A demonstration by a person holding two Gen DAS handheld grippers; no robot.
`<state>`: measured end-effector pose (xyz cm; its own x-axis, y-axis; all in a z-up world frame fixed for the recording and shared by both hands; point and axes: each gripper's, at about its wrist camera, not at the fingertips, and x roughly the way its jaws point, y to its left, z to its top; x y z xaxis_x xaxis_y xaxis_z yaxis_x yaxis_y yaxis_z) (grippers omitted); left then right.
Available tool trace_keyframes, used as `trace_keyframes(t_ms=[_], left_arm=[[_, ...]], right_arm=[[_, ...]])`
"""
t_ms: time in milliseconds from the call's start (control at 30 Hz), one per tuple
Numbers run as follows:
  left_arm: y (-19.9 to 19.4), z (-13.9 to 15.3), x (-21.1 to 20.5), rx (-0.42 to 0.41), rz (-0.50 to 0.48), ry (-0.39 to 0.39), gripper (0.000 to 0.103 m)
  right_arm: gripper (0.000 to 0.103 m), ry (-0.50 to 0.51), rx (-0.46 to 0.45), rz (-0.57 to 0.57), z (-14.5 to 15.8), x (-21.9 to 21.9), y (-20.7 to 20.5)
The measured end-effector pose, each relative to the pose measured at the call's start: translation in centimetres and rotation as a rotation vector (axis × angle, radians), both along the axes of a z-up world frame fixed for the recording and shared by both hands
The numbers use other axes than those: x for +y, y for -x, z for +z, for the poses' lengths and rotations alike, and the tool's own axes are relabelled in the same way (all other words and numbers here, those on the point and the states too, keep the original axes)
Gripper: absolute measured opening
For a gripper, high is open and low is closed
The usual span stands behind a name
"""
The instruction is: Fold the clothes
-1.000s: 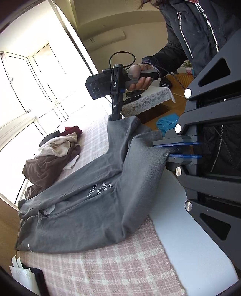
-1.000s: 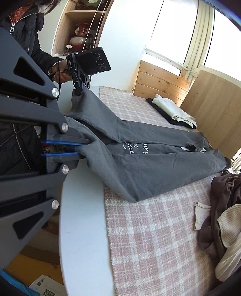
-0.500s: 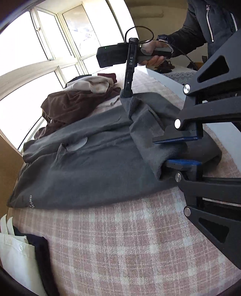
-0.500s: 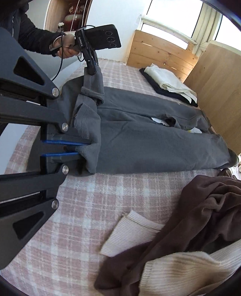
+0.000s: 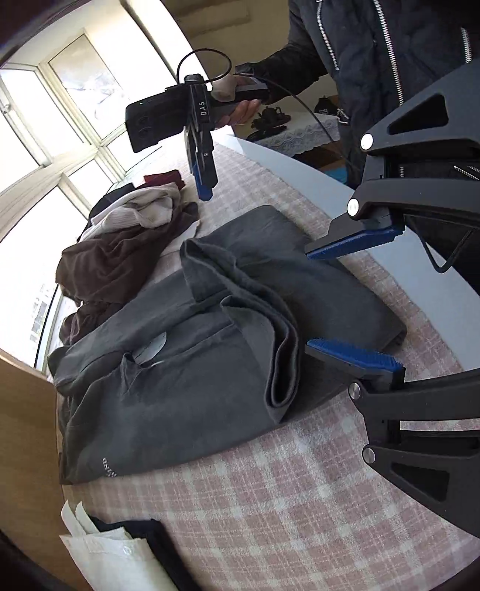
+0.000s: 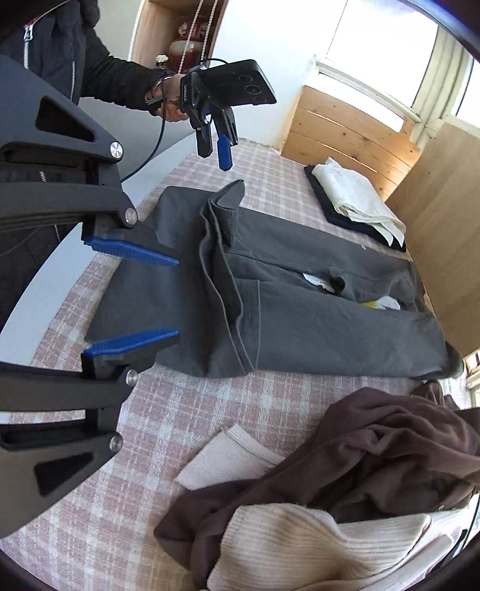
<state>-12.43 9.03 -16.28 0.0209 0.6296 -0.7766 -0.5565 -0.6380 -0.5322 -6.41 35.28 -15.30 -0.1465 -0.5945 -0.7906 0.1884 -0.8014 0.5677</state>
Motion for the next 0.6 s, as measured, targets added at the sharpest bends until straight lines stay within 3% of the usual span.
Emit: trace_keyframes(t_ms=[67, 200, 267, 333, 400, 467, 600], left_arm=[[0.0, -1.4, 1.7, -0.02, -0.061, 0.039, 0.043], [4.1, -3.4, 3.5, -0.001, -0.014, 0.076, 0.043], [6.7, -3.6, 3.1, 0.033, 0.079, 0.128, 0.043], [7.6, -2.7, 1.9, 0.04, 0.136, 0.118, 0.041], [6.2, -1.3, 0.2, 0.079, 0.132, 0.109, 0.043], [3.6, -0.4, -1.5, 0.083, 0.121, 0.118, 0.045], [-0.7, -2.0, -4.3, -0.02, 0.129, 0.09, 0.048]], right_arm=[[0.036, -0.025, -0.01, 0.062, -1.1, -2.4, 0.1], [0.036, -0.067, -0.028, 0.13, -4.0, -6.3, 2.1], [0.036, -0.113, -0.022, 0.061, -5.0, -6.3, 4.2], [0.036, -0.138, -0.05, -0.039, -5.0, -4.7, 5.5], [0.036, -0.077, -0.051, -0.059, -3.8, -3.1, 4.9], [0.036, -0.102, -0.004, -0.065, -2.2, -1.6, 2.8], [0.042, -0.182, 0.003, -0.108, -2.3, 0.9, -1.9]])
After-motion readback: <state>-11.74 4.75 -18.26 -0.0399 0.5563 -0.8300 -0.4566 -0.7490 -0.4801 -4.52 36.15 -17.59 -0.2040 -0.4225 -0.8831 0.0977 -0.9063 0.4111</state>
